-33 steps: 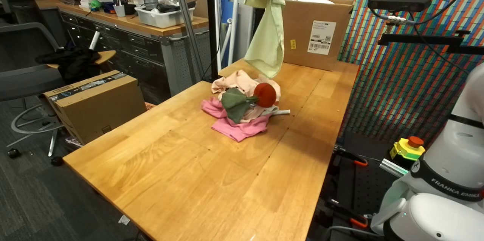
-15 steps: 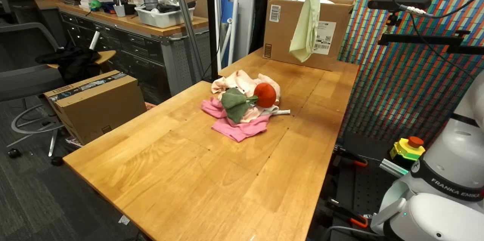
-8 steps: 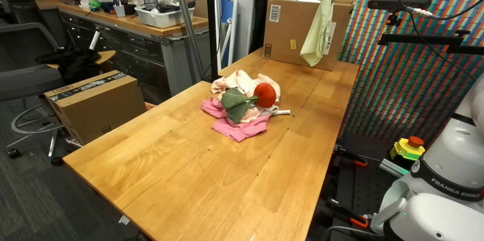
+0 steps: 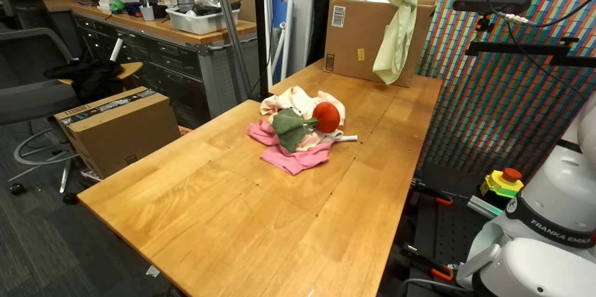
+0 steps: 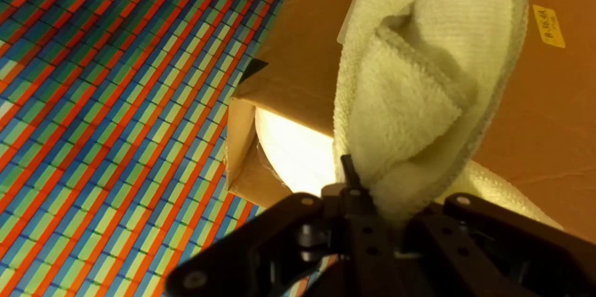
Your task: Pick up the cloths and put them around the table.
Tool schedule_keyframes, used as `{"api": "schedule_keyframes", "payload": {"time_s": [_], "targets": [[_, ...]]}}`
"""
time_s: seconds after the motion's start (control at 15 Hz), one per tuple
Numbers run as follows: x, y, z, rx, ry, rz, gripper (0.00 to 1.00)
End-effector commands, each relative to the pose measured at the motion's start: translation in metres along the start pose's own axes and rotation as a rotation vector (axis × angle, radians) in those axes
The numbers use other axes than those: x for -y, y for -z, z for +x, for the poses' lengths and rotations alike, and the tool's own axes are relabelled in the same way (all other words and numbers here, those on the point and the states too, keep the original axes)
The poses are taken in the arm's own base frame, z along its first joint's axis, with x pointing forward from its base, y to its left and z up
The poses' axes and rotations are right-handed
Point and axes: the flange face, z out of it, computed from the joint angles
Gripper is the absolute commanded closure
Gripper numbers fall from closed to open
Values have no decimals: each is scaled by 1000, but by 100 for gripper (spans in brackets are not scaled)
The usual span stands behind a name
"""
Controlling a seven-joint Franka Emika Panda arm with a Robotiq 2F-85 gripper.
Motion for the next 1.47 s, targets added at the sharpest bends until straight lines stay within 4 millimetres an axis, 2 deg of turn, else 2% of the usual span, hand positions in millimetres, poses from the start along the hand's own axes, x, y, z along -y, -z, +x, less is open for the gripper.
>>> {"api": "schedule_keyframes", "payload": {"time_s": [0.0,0.07,0.13,0.67,0.87,1.07,1.4], "targets": [[-4,-4,10,-8,-56,-1,68],[-4,-3,9,-5,-59,1,68],[-4,-3,10,-5,-62,5,63],[2,7,10,1,-45,24,1],[11,20,5,-4,-19,50,0],[33,46,-12,10,41,145,0],[97,101,-67,105,200,352,0]]}}
